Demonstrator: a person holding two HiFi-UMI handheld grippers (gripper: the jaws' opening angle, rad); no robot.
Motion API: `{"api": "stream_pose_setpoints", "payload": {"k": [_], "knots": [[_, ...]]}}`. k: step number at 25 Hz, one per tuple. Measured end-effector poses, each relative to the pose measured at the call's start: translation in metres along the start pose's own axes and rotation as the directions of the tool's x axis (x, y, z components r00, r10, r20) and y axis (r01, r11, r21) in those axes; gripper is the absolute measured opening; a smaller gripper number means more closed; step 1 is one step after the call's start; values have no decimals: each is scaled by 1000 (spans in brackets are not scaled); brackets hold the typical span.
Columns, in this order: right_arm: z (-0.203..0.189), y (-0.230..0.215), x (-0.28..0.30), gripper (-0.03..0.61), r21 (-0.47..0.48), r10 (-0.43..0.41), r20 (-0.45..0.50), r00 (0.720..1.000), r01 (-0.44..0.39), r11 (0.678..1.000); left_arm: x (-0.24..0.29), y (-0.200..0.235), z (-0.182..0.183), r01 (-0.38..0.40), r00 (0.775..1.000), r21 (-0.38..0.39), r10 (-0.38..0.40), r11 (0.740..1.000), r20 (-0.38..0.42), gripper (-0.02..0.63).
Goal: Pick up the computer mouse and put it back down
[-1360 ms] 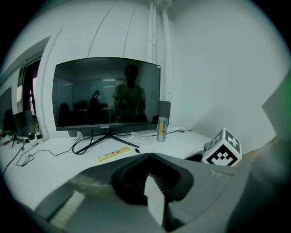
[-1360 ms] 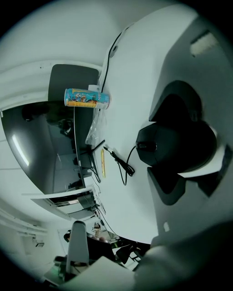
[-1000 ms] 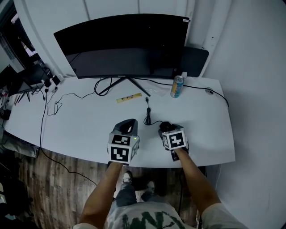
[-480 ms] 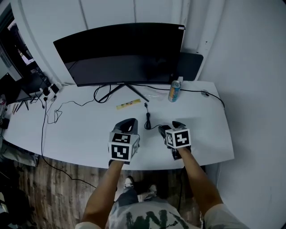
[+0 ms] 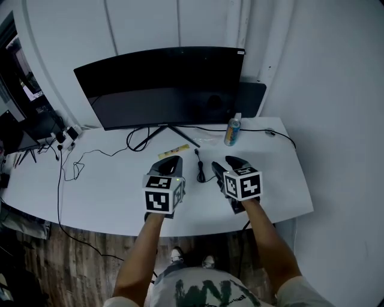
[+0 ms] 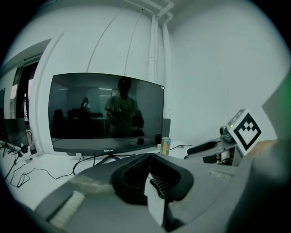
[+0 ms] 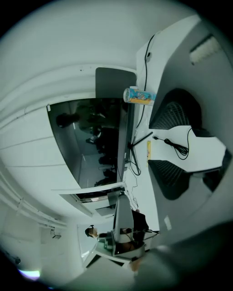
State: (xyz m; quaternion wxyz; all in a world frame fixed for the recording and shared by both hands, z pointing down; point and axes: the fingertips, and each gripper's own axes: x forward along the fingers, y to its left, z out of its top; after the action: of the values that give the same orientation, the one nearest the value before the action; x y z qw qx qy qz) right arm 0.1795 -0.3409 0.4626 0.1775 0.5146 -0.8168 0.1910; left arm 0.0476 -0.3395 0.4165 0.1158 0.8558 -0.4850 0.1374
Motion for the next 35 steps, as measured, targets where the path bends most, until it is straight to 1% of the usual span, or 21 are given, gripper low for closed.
{"api": "stream_pose_setpoints", "payload": {"k": [4,6,11,13,17,22,29,35], "knots": [[26,18,-12,181,-21,1,63,998,0,1000,-10,12,11,7,1000,-3,-7,1000,14,3],[36,26,-19,134,-35,-1,90,996,4,999,-15,15,13,19,1000,-5,-19,1000,14,3],[62,43,-33,54,-42,1,157,988,5,999,-26,24,24,25,999,9,-25,1000,31,3],[70,48,-39,0,-33,12,187,982,-6,999,-28,26,26,26,999,12,-26,1000,35,3],[79,57,-46,-2,-42,19,214,977,-10,999,-33,30,28,20,999,19,-21,1000,45,3],[85,60,-49,-2,-45,19,231,973,-8,999,-39,39,25,7,999,6,-7,1000,48,3],[88,60,-50,-2,-46,15,236,972,-4,999,-46,49,24,-12,999,-2,12,1000,53,3],[88,60,-48,0,-47,21,241,970,-10,999,-47,48,24,-15,998,-4,16,1000,58,3]]}}
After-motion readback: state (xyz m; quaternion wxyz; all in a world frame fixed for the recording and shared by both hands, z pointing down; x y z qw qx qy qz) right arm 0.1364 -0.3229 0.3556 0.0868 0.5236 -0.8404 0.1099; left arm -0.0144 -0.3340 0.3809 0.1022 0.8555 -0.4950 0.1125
